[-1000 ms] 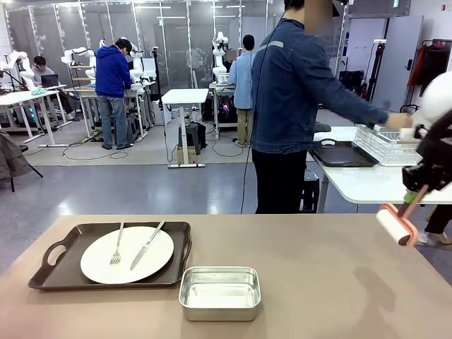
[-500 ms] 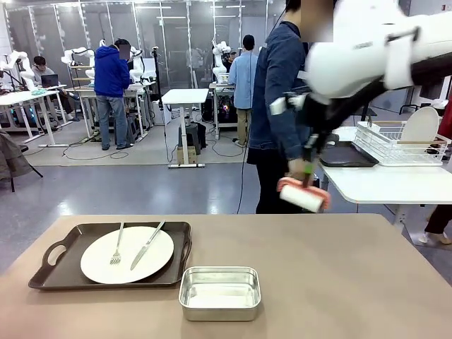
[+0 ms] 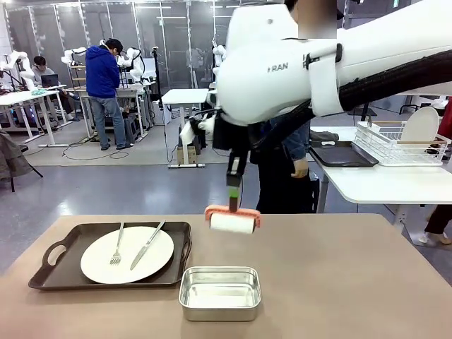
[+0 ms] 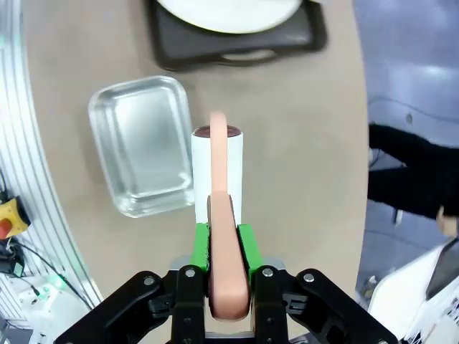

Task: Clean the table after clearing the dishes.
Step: Place the Lint Roller back on top of the Airtight Container.

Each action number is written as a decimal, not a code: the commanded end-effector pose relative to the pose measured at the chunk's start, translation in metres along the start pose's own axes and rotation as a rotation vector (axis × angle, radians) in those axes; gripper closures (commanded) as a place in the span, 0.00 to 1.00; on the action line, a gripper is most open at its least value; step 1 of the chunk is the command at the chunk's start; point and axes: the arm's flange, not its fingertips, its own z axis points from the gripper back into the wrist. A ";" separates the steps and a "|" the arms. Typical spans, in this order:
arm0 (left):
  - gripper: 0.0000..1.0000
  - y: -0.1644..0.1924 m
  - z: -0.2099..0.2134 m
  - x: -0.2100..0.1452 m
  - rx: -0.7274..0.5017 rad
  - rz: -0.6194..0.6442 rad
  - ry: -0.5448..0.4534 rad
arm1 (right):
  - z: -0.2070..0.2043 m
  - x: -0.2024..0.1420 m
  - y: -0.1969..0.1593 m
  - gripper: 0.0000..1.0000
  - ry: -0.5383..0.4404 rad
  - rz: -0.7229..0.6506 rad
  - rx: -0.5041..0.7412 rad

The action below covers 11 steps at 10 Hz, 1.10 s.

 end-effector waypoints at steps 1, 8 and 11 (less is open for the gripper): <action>0.00 -0.002 0.001 -0.002 -0.003 -0.004 -0.004 | -0.007 -0.002 0.033 0.79 -0.002 0.046 0.048; 0.00 -0.002 0.001 -0.002 -0.003 -0.004 -0.004 | -0.079 0.011 0.049 0.79 -0.070 0.149 0.100; 0.00 -0.002 0.001 -0.002 -0.003 -0.004 -0.004 | -0.105 0.011 0.040 0.79 0.004 0.141 0.110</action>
